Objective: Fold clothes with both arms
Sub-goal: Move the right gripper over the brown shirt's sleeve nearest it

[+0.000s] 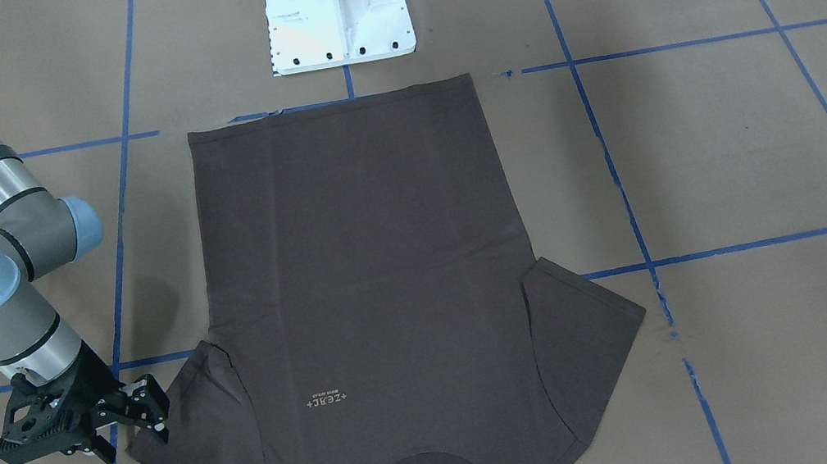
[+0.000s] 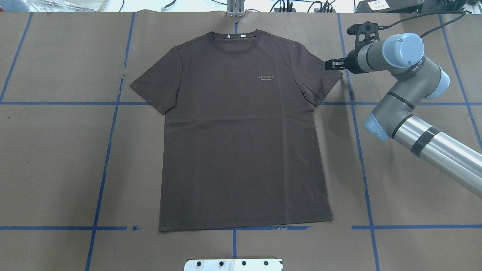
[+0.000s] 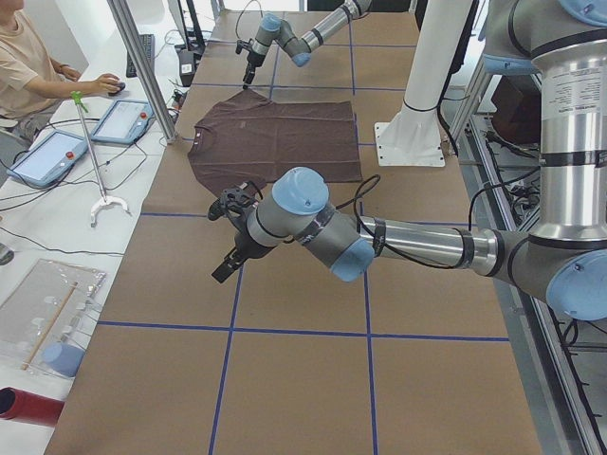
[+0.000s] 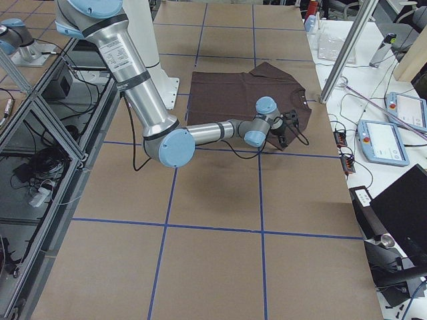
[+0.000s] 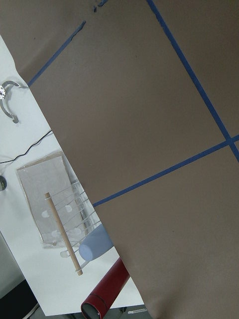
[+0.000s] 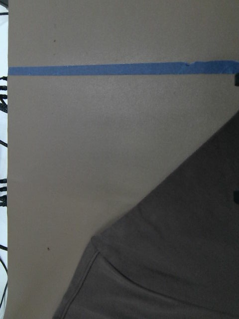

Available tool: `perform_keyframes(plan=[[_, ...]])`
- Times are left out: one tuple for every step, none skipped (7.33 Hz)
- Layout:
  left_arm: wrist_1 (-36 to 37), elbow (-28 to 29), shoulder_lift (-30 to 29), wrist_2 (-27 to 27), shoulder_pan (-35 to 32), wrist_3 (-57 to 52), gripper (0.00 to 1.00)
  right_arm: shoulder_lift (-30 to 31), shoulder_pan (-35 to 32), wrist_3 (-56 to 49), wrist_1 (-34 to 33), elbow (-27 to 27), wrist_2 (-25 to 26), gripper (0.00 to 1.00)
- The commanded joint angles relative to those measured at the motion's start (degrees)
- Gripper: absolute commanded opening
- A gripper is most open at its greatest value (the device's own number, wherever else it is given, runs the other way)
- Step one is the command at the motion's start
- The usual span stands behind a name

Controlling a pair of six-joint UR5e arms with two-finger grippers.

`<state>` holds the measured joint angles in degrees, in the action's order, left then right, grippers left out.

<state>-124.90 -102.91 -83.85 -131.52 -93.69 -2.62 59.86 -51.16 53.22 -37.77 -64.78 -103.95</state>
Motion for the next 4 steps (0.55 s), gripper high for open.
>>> perform_keyframes(plan=[[0.01,0.07,0.00,0.04,0.00,-0.02,1.00,0.00,0.18,0.39,0.07,0.27,0.68,0.76],[0.01,0.07,0.00,0.04,0.00,-0.02,1.00,0.00,0.18,0.66,0.07,0.27,0.68,0.76],[0.01,0.07,0.00,-0.05,0.00,-0.02,1.00,0.00,0.18,1.01,0.07,0.53,0.77,0.75],[0.01,0.07,0.09,-0.05,0.00,-0.02,1.00,0.00,0.18,1.10,0.07,1.14,1.03,0.75]])
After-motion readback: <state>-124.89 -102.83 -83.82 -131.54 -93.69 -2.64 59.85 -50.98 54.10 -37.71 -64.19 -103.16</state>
